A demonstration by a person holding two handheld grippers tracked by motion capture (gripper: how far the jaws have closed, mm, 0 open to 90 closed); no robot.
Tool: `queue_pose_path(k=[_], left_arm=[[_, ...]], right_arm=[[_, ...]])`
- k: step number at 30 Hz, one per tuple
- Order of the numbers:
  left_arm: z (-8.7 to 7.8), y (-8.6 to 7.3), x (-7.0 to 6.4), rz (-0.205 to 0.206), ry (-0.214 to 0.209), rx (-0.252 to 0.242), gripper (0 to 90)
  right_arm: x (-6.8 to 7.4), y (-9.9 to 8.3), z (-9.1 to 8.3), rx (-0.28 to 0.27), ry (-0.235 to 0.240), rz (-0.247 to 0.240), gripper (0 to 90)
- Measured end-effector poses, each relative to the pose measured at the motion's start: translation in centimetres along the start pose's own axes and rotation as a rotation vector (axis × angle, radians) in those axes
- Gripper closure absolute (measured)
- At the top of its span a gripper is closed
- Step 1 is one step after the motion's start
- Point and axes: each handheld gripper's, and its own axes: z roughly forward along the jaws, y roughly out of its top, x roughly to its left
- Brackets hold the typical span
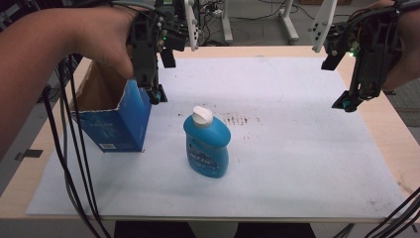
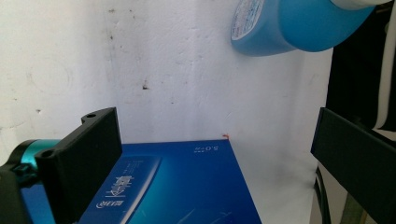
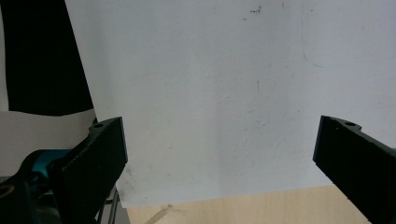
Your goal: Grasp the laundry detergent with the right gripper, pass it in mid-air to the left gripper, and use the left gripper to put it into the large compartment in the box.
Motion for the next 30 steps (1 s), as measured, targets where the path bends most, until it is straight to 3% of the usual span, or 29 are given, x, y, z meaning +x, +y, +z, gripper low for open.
queue_pose_path(k=[3, 7, 13, 20, 30], left_arm=[[0.0, -0.2, -0.1, -0.002, 0.001, -0.002, 1.8], [0.1, -0.3, -0.2, -0.004, 0.004, 0.002, 1.8], [0.2, -0.5, -0.3, 0.003, 0.005, 0.003, 1.8], [0.3, -0.7, -0.5, 0.004, 0.012, -0.003, 1.8], [0.3, -1.0, -0.7, 0.003, 0.012, -0.009, 1.8]], right_arm=[[0.3, 0.1, 0.1, 0.006, -0.006, 0.005, 1.9], [0.6, 0.1, 0.6, -0.037, 0.007, 0.015, 1.9], [1.5, 0.5, 1.5, -0.149, 0.059, 0.037, 1.9], [3.7, 1.2, 3.3, -0.285, 0.106, 0.059, 1.9], [5.2, 1.6, 5.9, -0.424, 0.106, 0.081, 1.9]])
